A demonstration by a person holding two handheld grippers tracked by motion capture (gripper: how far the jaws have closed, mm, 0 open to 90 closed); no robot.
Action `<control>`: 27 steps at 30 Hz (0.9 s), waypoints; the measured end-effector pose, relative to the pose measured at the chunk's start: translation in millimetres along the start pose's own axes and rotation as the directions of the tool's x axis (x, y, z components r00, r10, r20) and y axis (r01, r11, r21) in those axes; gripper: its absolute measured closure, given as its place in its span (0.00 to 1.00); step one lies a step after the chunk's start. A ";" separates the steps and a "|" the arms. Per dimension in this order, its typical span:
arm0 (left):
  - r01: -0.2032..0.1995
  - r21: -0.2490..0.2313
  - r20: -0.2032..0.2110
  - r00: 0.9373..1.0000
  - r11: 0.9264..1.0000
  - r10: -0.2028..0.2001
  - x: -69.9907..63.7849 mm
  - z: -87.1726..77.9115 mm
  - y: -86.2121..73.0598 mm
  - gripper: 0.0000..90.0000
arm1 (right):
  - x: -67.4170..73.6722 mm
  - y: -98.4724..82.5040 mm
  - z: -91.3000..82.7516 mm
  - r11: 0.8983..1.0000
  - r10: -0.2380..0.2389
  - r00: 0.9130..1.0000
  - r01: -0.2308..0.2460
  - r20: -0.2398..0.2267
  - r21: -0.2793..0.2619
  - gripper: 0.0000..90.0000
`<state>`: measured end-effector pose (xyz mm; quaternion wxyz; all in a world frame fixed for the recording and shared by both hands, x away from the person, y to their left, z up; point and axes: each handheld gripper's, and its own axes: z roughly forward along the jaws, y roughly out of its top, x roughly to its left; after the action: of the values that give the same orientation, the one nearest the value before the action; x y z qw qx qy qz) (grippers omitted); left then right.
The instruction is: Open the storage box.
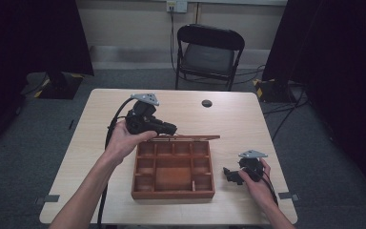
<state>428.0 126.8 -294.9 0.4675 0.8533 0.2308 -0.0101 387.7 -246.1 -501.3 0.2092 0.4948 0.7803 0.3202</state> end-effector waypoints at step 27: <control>0.025 -0.049 0.009 1.000 0.999 -0.024 12.9 -1.8 4.6 0.94 | 0.1 0.2 0.2 1.000 -0.001 1.000 0.001 0.000 0.001 0.00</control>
<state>441.1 131.1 -293.2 0.4890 0.8387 0.2393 -0.0138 387.9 -245.9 -501.3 0.2090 0.4946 0.7806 0.3200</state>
